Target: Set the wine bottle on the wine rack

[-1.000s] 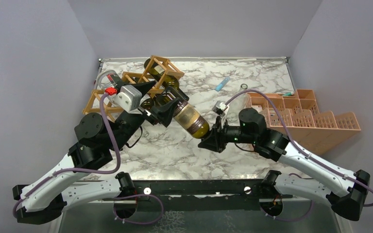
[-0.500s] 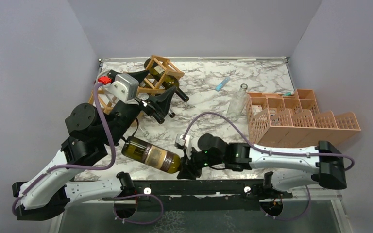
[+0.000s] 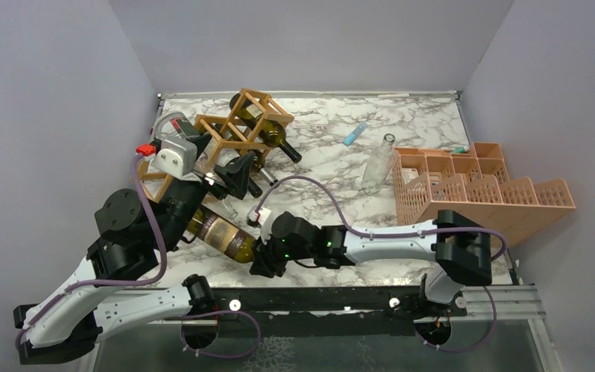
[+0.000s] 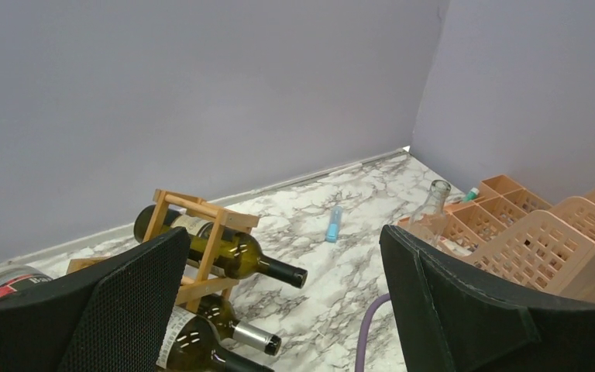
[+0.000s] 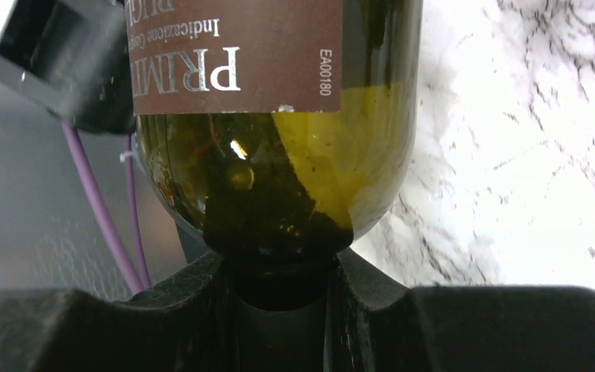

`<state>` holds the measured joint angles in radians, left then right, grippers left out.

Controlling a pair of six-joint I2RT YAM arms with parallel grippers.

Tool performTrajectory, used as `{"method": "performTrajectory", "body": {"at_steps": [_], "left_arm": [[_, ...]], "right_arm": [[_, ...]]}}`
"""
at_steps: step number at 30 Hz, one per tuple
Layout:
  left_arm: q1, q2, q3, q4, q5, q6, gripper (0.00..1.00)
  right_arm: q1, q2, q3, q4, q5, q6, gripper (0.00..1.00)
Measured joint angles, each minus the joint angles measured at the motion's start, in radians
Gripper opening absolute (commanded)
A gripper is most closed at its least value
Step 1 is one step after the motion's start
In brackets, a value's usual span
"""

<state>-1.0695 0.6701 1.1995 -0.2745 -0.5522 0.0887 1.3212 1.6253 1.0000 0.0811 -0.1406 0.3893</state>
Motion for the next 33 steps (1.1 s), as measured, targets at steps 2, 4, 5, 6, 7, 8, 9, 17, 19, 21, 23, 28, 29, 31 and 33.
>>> {"method": "performTrajectory", "body": {"at_steps": [2, 4, 5, 6, 7, 8, 9, 17, 19, 21, 23, 28, 29, 31, 33], "left_arm": [[0.0, -0.013, -0.006, -0.008, -0.009, -0.003, 0.99], [0.0, -0.021, -0.008, -0.014, -0.018, -0.006, 0.99], [0.0, -0.026, -0.008, -0.018, -0.023, -0.006, 0.99], [0.0, -0.031, -0.011, -0.021, -0.026, -0.007, 0.99], [0.0, -0.037, -0.014, -0.023, -0.028, -0.007, 0.99], [0.0, -0.045, -0.018, -0.027, -0.031, -0.007, 0.99], [0.0, -0.052, -0.022, -0.031, -0.034, -0.007, 0.99], [0.0, -0.105, -0.043, -0.058, -0.04, -0.011, 0.99], [0.0, -0.112, -0.044, -0.067, -0.04, -0.014, 0.99], [0.0, -0.116, -0.044, -0.07, -0.04, -0.016, 0.99], [0.0, -0.122, -0.045, -0.075, -0.04, -0.018, 0.99], [0.0, -0.143, -0.045, -0.088, -0.04, -0.018, 0.99], [0.0, -0.146, -0.045, -0.09, -0.04, -0.018, 0.99], [0.0, -0.148, -0.044, -0.094, -0.04, -0.018, 0.99], [0.0, -0.149, -0.044, -0.097, -0.04, -0.018, 0.99]], "right_arm": [[0.0, 0.035, 0.033, 0.007, 0.011, 0.015, 0.01], [0.0, 0.068, 0.068, 0.007, 0.027, 0.03, 0.01], [0.001, 0.085, 0.085, 0.007, 0.036, 0.037, 0.01], [0.001, 0.1, 0.1, 0.007, 0.044, 0.045, 0.01], [0.001, 0.105, 0.115, 0.007, 0.053, 0.055, 0.01], [0.001, 0.129, 0.127, 0.007, 0.06, 0.062, 0.01], [0.001, 0.142, 0.14, 0.006, 0.067, 0.071, 0.01], [0.001, 0.238, 0.244, -0.023, 0.112, 0.128, 0.01], [0.001, 0.252, 0.261, -0.027, 0.122, 0.143, 0.01], [0.001, 0.267, 0.285, -0.036, 0.131, 0.156, 0.01], [0.001, 0.287, 0.32, -0.056, 0.14, 0.171, 0.01], [0.002, 0.327, 0.389, -0.109, 0.163, 0.208, 0.02], [0.002, 0.336, 0.404, -0.121, 0.17, 0.216, 0.05], [0.002, 0.355, 0.438, -0.143, 0.181, 0.229, 0.09], [0.002, 0.372, 0.468, -0.162, 0.191, 0.24, 0.12]]}}
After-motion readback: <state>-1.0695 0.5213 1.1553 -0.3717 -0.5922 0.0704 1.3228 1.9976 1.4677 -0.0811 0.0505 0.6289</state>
